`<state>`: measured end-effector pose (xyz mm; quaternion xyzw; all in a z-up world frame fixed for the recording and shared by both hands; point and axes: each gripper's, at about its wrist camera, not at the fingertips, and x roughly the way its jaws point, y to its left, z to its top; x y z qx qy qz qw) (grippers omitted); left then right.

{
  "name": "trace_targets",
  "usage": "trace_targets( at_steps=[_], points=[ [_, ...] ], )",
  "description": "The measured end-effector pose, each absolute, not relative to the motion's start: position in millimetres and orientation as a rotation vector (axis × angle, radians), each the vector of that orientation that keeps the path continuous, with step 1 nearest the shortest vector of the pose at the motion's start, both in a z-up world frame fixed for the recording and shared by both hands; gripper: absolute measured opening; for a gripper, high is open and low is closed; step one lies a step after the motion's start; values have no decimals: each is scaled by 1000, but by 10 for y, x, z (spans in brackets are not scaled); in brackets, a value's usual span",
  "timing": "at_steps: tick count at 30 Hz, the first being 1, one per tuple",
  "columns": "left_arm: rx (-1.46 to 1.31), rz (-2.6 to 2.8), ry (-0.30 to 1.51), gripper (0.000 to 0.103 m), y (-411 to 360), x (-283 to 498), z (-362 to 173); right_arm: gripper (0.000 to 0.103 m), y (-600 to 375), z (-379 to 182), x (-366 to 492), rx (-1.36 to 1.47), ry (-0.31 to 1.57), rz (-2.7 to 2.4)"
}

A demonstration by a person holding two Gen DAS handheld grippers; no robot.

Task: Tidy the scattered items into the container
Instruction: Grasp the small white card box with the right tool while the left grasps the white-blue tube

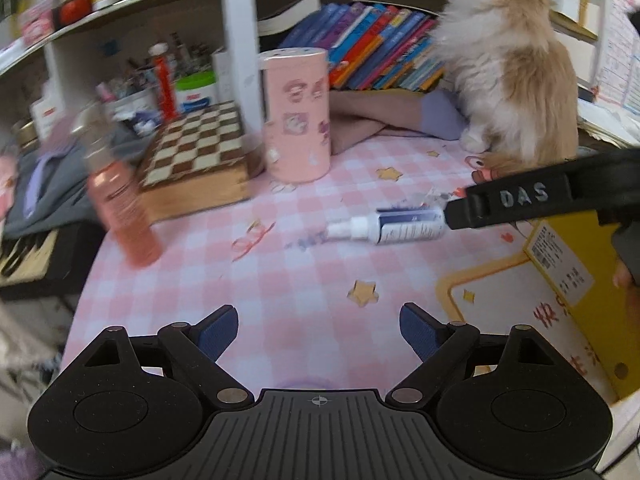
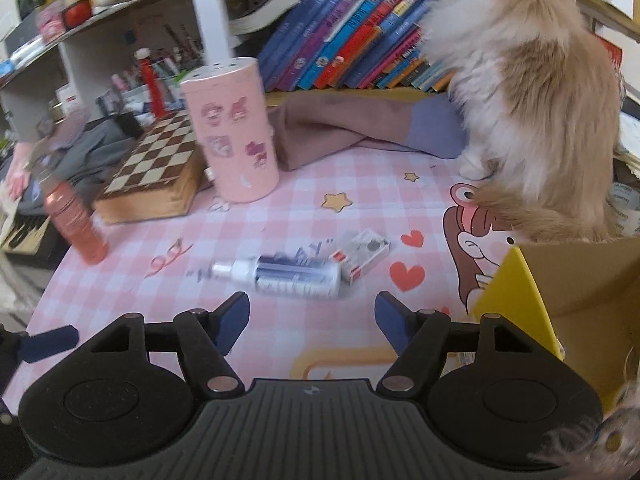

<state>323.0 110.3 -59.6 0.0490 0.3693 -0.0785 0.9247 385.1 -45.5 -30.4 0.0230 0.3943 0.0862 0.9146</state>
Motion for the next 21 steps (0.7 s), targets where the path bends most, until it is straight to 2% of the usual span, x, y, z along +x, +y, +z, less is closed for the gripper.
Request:
trace_targets(
  at_steps=[12, 18, 21],
  points=[
    [268, -384, 683, 84, 698, 4038, -788, 68, -543, -481, 4570, 131, 880, 58],
    [291, -501, 706, 84, 555, 4364, -916, 68, -581, -602, 4843, 150, 923, 3],
    [278, -545, 735, 77, 519, 4495, -980, 68, -580, -680, 4939, 150, 947, -14]
  ],
)
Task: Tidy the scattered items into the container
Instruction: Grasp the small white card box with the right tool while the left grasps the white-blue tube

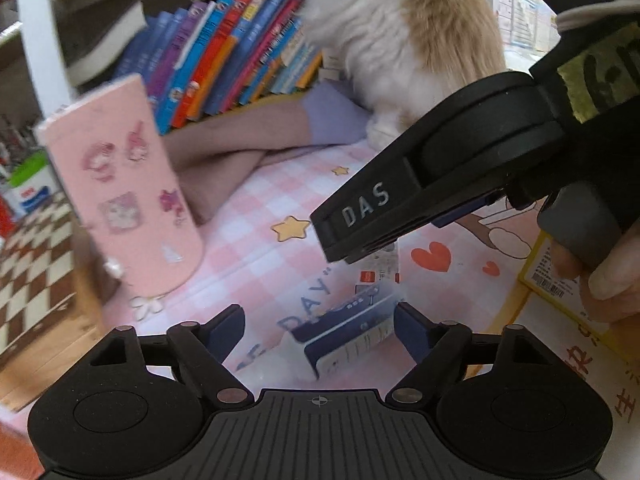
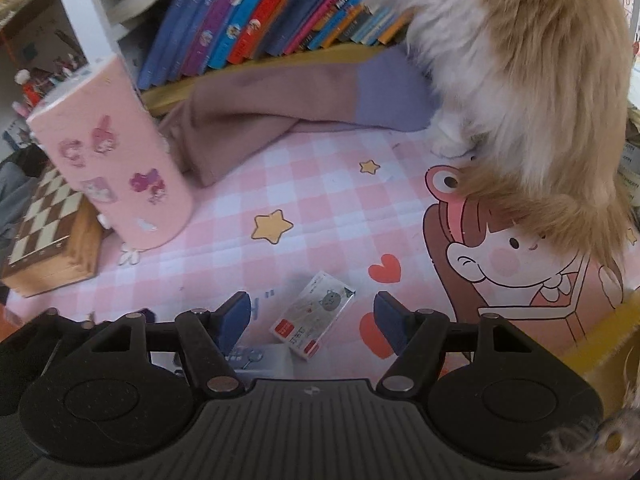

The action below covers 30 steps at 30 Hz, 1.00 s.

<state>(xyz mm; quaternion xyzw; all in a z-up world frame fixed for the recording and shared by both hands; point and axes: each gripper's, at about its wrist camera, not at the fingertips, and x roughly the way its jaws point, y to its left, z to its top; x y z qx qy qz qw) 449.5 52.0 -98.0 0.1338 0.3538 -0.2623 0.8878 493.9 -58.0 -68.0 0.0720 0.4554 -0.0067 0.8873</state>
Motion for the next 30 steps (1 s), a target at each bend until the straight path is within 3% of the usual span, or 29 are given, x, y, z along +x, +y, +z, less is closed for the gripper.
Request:
trace_targets(
  at_steps=[5, 7, 10, 14, 22, 30],
  points=[
    [288, -571, 780, 58, 448, 4532, -1065, 68, -585, -808, 5089, 166, 988, -34],
    [274, -577, 801, 45, 468, 4525, -1083, 68, -582, -856, 5124, 167, 996, -44],
    [234, -588, 829, 37, 521, 4479, -1070, 67, -592, -931, 5169, 173, 1009, -57],
    [248, -606, 850, 34, 475, 4362, -1046, 58, -594, -963, 5197, 163, 1002, -64],
    [254, -580, 832, 35, 364, 4478, -1076, 51, -658, -973, 5222, 158, 983, -75],
    [160, -542, 856, 31, 516, 4414, -1035, 31, -645, -950, 5204, 130, 985, -42]
  ],
)
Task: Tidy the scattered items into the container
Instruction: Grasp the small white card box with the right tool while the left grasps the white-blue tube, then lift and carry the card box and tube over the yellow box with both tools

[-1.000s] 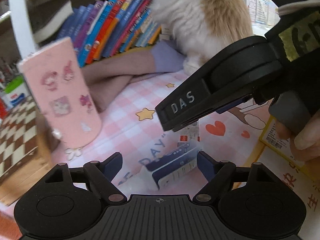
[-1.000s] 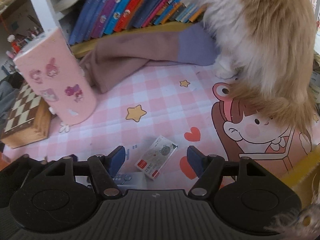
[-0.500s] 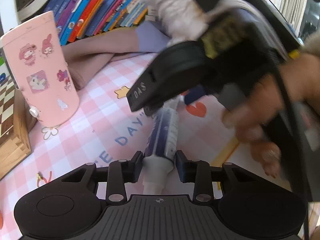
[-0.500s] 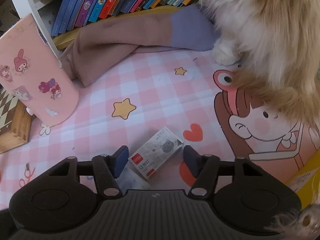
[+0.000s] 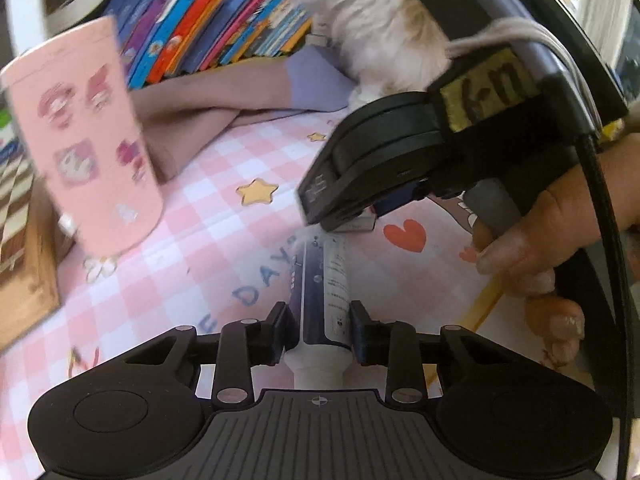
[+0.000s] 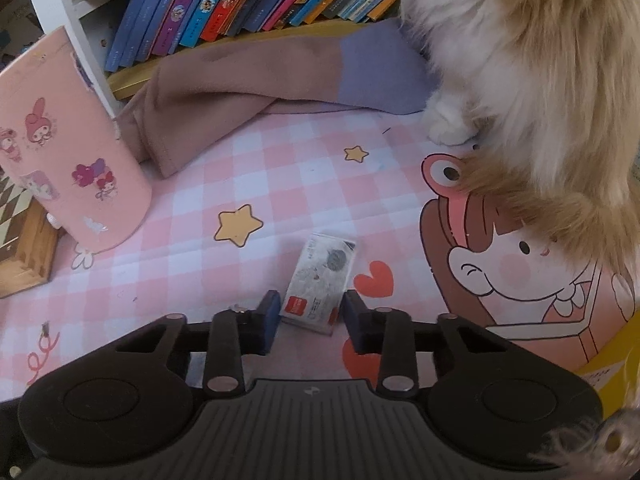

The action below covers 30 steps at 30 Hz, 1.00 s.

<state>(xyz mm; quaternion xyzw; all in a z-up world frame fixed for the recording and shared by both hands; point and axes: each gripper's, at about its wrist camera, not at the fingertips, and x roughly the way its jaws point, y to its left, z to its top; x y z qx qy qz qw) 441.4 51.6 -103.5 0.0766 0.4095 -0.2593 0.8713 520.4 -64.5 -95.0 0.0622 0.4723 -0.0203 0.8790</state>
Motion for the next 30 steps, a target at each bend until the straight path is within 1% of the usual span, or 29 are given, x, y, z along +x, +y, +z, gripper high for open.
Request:
trace_targets(
  at_steps=[8, 15, 18, 20, 22, 24, 25, 26, 27, 30],
  points=[
    [11, -439, 878, 31, 897, 4035, -870, 29, -522, -795, 4854, 122, 977, 86],
    [-160, -348, 912, 31, 1198, 3552, -796, 29, -420, -887, 4298, 4, 1010, 186],
    [-204, -325, 916, 31, 1255, 3427, -765, 31, -356, -952, 4219, -63, 982, 183],
    [-222, -311, 918, 31, 1267, 3368, -749, 42, -306, -971, 4203, -110, 953, 183],
    [-228, -297, 921, 31, 1277, 3315, -730, 44, -291, -981, 4212, -129, 934, 186],
    [-230, -285, 923, 31, 1293, 3265, -713, 43, -299, -980, 4240, -119, 940, 187],
    [-231, -280, 924, 31, 1303, 3253, -703, 40, -309, -979, 4249, -113, 943, 193],
    [-234, -274, 925, 31, 1315, 3241, -694, 32, -315, -978, 4252, -102, 946, 204],
    [-237, -268, 925, 31, 1330, 3227, -681, 29, -319, -972, 4255, -94, 951, 214],
    [-249, -255, 920, 31, 1361, 3180, -626, 28, -317, -931, 4214, -89, 955, 235]
  ],
)
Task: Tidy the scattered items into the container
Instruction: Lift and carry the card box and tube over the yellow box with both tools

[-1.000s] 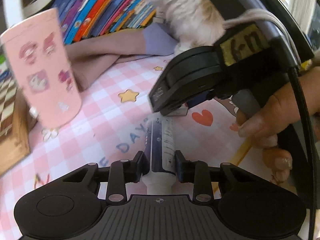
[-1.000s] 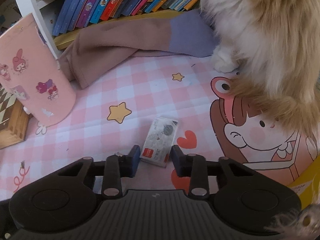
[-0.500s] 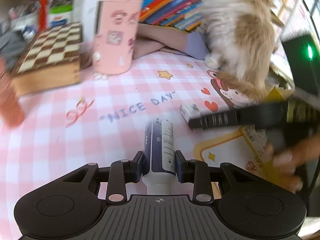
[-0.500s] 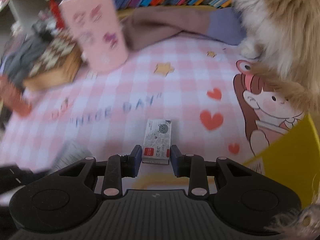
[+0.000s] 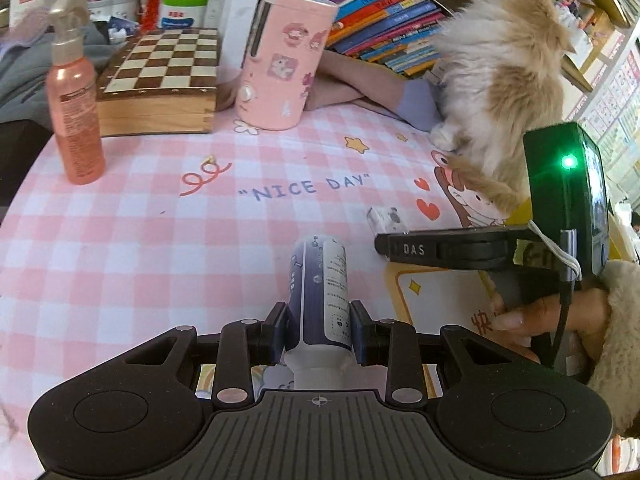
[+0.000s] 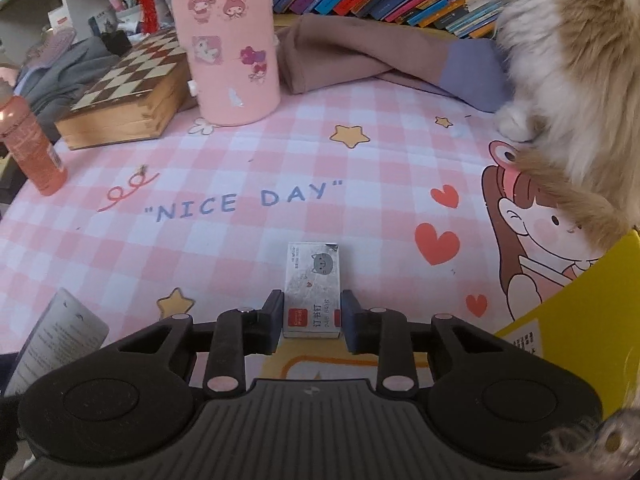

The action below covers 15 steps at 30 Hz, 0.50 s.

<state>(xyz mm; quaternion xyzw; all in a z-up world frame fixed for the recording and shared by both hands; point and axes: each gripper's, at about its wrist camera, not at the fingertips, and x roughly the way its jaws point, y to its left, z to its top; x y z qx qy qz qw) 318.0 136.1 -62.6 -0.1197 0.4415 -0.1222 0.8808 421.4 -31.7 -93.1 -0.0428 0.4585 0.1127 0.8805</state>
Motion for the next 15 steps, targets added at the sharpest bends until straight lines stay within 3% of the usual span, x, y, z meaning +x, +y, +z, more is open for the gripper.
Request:
trace_targets(
  at_steps=[15],
  points=[
    [-262, -257, 854, 31, 1314, 2673, -167, 28, -534, -277, 3448, -34, 853, 343]
  ],
)
